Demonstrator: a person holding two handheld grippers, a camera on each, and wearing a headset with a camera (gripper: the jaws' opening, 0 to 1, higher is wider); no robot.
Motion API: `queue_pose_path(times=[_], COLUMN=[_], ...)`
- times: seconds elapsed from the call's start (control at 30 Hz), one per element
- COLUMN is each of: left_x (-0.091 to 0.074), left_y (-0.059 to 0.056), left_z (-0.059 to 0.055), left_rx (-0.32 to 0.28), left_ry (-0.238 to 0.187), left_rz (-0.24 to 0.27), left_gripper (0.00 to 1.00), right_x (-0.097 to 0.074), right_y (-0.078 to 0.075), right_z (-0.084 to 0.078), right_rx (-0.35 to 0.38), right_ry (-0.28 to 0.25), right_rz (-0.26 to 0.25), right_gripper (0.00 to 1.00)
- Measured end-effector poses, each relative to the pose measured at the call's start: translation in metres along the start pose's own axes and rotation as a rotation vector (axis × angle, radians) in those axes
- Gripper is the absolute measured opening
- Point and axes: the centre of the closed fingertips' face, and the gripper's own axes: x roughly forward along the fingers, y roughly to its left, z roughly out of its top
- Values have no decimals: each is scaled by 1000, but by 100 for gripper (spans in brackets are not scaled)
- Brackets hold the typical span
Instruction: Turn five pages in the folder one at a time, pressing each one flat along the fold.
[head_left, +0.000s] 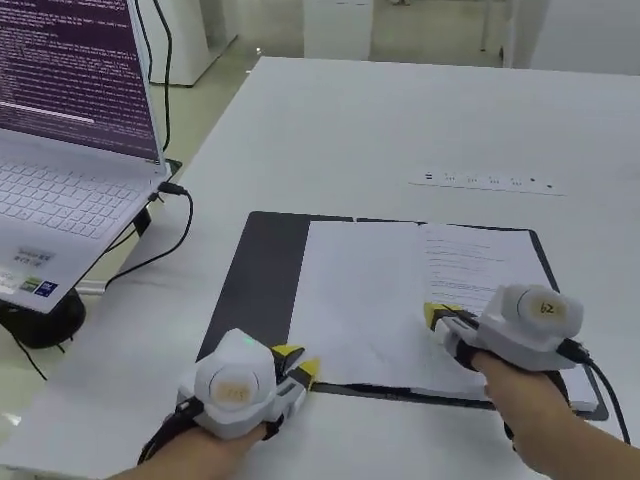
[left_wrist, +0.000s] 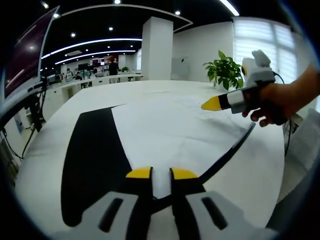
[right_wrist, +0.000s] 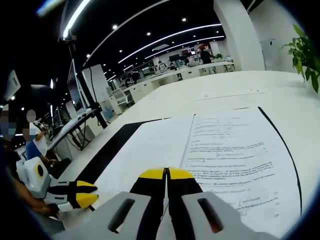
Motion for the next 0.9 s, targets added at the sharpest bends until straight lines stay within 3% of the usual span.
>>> queue_pose_path(times=[0.07, 0.3, 0.5, 0.9], left_x=[1, 1, 1, 1], left_y=[-1, -1, -2, 0], left_z=[-1, 0, 0, 0], left_rx=[34, 47, 49, 44], left_ry=[-1, 0, -6, -12], left_rz=[-2, 1, 6, 12], left_gripper=[12, 12, 12, 12], right_x=[7, 31, 45, 65], right_y=[-2, -8, -14, -22], right_z=[3, 8, 8, 24], right_rx=[-1, 0, -2, 17], right_ry=[-4, -1, 8, -25], right_rz=[-1, -1, -4, -23], right_gripper=[0, 0, 0, 0])
